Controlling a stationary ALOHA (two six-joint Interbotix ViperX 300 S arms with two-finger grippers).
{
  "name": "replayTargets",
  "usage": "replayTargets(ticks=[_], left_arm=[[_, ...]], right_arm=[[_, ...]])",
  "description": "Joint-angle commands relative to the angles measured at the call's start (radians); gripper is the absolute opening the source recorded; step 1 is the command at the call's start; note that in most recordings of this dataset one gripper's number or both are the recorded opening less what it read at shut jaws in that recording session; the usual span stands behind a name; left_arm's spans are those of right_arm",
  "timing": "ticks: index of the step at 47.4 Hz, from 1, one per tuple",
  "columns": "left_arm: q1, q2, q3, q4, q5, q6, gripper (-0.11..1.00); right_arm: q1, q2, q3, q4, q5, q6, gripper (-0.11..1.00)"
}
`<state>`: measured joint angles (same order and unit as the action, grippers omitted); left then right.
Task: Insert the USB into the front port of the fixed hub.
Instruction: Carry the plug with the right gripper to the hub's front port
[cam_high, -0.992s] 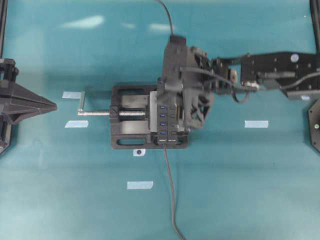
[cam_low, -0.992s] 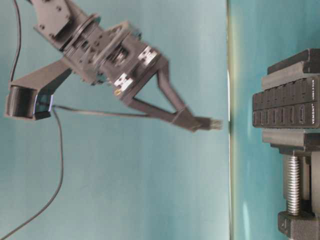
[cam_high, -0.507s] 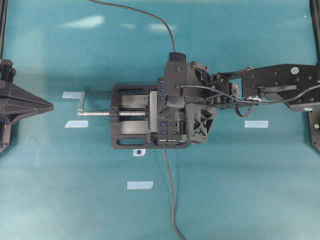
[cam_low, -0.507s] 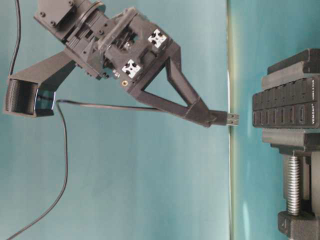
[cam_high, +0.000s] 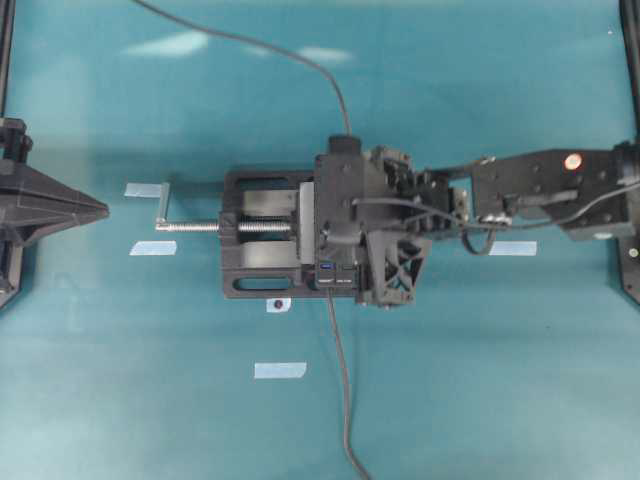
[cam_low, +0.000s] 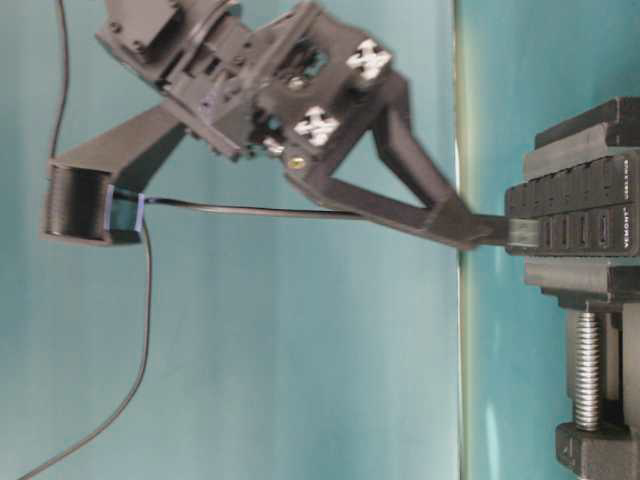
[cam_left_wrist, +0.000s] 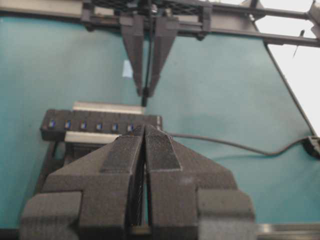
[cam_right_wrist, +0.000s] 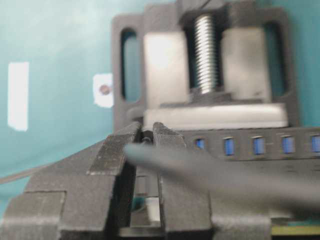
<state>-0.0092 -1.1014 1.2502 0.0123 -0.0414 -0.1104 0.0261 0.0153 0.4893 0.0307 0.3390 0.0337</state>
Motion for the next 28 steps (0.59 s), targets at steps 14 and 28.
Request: replayTargets(ticks=[14,28], left_arm=[[0.005,0.005,-0.011,0.002,-0.005,-0.002,0.00],[0.005,0.005,-0.011,0.002,-0.005,-0.002,0.00]], right_arm=[[0.012,0.009,-0.018,0.002,-0.008,0.008,0.10],[0.015,0.025,-0.021,0.003,-0.008,0.008,0.10]])
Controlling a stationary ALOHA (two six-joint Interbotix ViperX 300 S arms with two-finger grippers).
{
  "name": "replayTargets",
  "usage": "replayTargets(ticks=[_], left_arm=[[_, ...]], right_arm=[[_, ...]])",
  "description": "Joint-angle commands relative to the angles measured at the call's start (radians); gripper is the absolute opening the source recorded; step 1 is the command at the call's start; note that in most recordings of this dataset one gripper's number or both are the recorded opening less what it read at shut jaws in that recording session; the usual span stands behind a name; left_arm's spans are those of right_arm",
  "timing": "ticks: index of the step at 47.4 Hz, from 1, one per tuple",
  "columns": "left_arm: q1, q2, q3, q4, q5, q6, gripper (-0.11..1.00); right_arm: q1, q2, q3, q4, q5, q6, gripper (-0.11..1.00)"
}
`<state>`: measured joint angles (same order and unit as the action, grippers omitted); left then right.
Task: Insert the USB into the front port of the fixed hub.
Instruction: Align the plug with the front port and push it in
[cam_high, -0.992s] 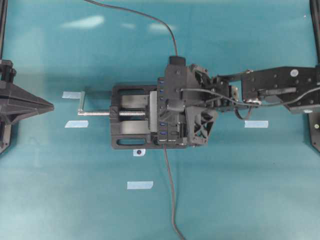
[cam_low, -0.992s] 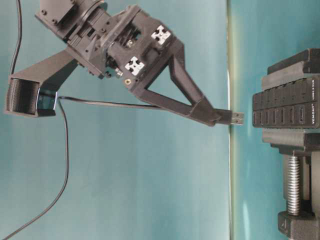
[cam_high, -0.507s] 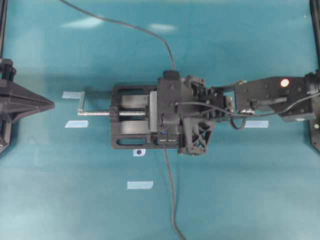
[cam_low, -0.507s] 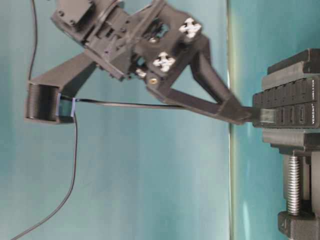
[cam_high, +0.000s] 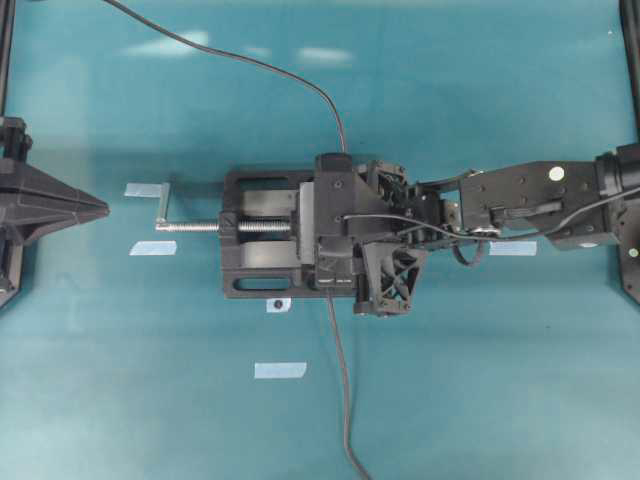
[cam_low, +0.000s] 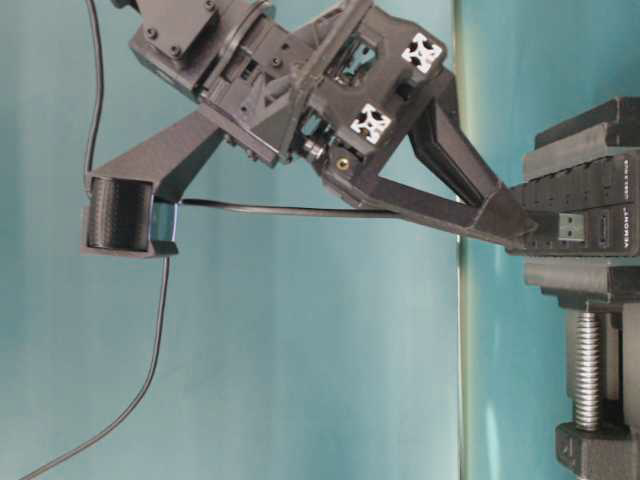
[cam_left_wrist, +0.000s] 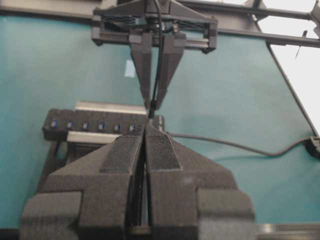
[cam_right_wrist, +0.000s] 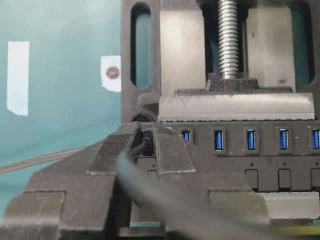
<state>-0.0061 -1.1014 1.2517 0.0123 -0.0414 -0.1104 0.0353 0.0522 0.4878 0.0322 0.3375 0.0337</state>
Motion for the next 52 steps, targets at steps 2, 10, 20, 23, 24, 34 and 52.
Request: replayTargets(ticks=[2,10,20,23,24,34,52], left_arm=[[0.002,0.005,-0.012,0.002,-0.005,-0.002,0.00],[0.002,0.005,-0.012,0.002,-0.005,-0.002,0.00],[0.002,0.005,-0.012,0.002,-0.005,-0.003,0.00],[0.002,0.005,-0.012,0.002,-0.005,-0.003,0.00],[0.002,0.005,-0.012,0.002,-0.005,-0.002,0.00],[0.002,0.005,-0.011,0.002,-0.006,-0.002,0.00],[0.002,0.002,-0.011,0.002,-0.006,-0.003,0.00]], right_arm=[[0.006,-0.009,-0.020,0.000,-0.006,0.008,0.10],[0.006,-0.002,-0.020,0.002,-0.006,0.008,0.10],[0.006,0.011,-0.020,0.000,-0.006,0.009,0.10],[0.006,0.014,-0.020,0.002,-0.006,0.008,0.10],[0.006,0.015,-0.020,0.000,-0.006,0.008,0.10],[0.006,0.020,-0.020,0.002,-0.006,0.009,0.10],[-0.008,0.023,-0.018,-0.003,-0.005,0.008,0.10]])
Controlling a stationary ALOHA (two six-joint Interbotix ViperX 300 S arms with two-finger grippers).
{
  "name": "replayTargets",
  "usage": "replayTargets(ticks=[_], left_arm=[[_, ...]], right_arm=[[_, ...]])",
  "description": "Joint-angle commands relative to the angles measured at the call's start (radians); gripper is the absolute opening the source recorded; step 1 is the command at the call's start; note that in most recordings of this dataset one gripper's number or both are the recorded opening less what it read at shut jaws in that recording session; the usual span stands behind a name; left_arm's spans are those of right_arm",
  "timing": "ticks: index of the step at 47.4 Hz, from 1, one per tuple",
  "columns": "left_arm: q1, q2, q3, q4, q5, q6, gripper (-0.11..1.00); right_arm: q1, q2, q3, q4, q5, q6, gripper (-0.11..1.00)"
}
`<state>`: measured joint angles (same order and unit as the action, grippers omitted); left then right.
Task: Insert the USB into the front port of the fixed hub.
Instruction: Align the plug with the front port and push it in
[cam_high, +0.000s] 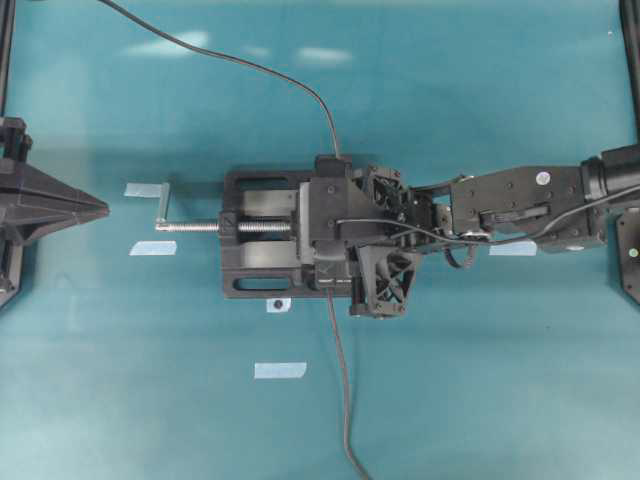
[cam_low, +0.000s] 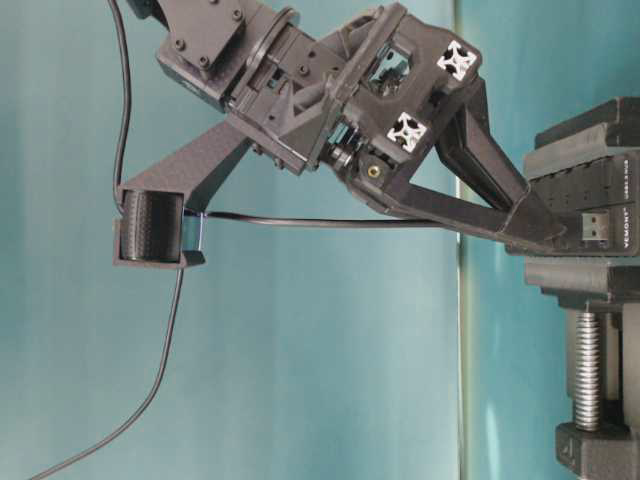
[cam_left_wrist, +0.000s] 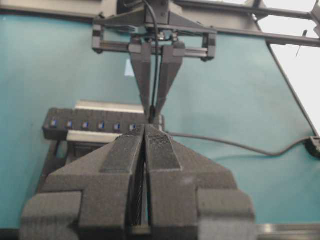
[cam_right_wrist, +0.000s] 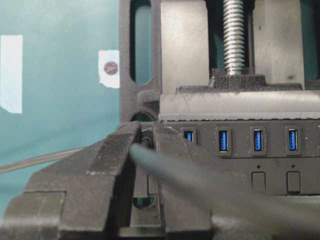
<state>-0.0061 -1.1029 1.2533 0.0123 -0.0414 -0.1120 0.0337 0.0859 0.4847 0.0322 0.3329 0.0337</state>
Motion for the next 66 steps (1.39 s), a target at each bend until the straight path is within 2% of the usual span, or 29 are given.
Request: replayTargets(ticks=[1,41,66], left_arm=[[0.002,0.003,-0.012,0.002,-0.005,-0.002,0.00],[0.002,0.000,-0.008,0.002,-0.011,-0.003,0.00],[0.002,0.000,-0.006,0.002,-0.011,-0.003,0.00]], right_arm=[[-0.008,-0.011,-0.015,-0.003,0.000,0.008,0.10],[-0.003,0.026,-0.012,-0.003,0.008,0.009,0.10],[0.011,0.061,-0.008,-0.003,0.008,0.049,0.10]])
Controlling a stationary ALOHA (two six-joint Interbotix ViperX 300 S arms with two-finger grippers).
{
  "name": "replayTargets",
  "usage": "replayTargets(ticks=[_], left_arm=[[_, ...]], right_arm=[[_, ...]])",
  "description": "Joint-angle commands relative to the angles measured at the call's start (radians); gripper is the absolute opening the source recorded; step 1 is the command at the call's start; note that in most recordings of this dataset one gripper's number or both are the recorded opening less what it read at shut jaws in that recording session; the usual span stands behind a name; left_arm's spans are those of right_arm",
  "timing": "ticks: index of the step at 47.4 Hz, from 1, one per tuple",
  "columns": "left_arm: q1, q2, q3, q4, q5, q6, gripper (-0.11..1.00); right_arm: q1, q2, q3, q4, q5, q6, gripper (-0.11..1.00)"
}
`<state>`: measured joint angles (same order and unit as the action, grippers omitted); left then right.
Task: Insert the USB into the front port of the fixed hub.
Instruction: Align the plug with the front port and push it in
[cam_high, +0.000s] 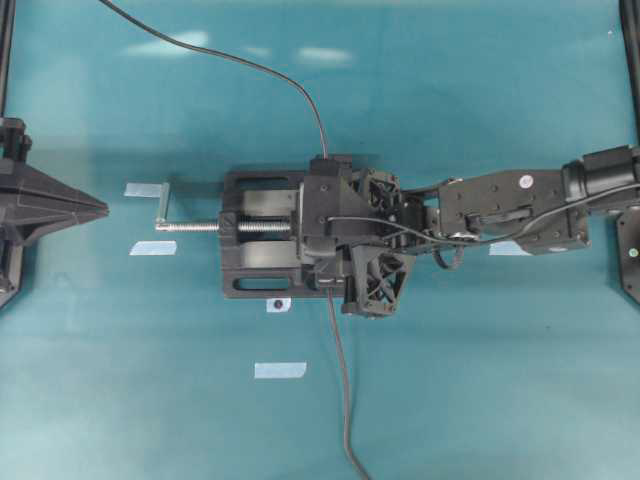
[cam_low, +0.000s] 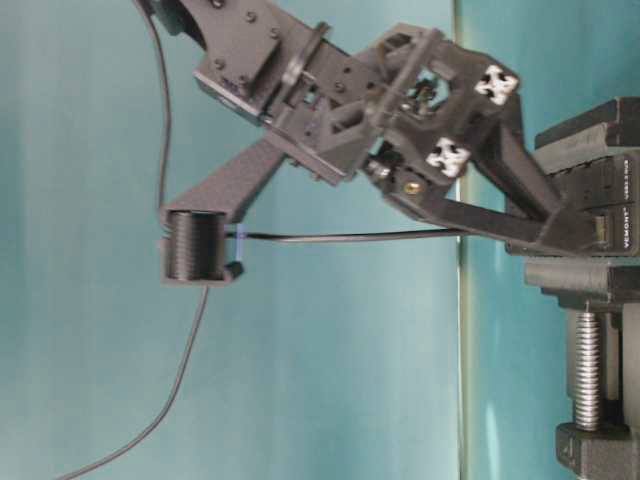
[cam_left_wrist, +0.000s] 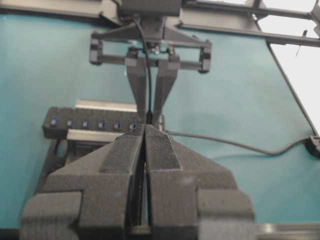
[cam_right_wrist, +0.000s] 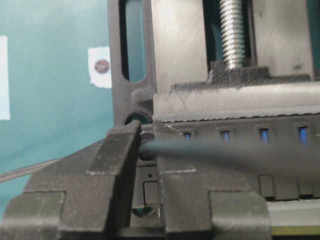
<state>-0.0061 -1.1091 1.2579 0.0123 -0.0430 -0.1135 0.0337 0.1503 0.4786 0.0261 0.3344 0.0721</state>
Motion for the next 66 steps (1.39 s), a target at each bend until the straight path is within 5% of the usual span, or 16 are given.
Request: replayTargets(ticks=[1,39,48,58,66], left_arm=[[0.002,0.006,-0.011,0.002,-0.009,-0.002,0.00],[0.002,0.006,-0.008,0.003,-0.011,-0.002,0.00],[0.002,0.006,0.000,0.002,-0.011,-0.002,0.00],[0.002,-0.005,0.000,0.002,-0.012,-0.002,0.00],[0.002,-0.011,0.003,0.003,-0.012,-0.002,0.00]], right_arm=[[0.012,-0.002,-0.002,0.003,0.006,0.011,0.10],[0.009,-0.020,-0.002,-0.002,0.002,0.009,0.14],[0.000,-0.043,-0.003,-0.002,-0.002,0.012,0.31],[-0.006,-0.077,-0.005,-0.002,0.015,0.012,0.74],[-0.008,-0.104,0.000,-0.002,0.023,0.012,0.77]])
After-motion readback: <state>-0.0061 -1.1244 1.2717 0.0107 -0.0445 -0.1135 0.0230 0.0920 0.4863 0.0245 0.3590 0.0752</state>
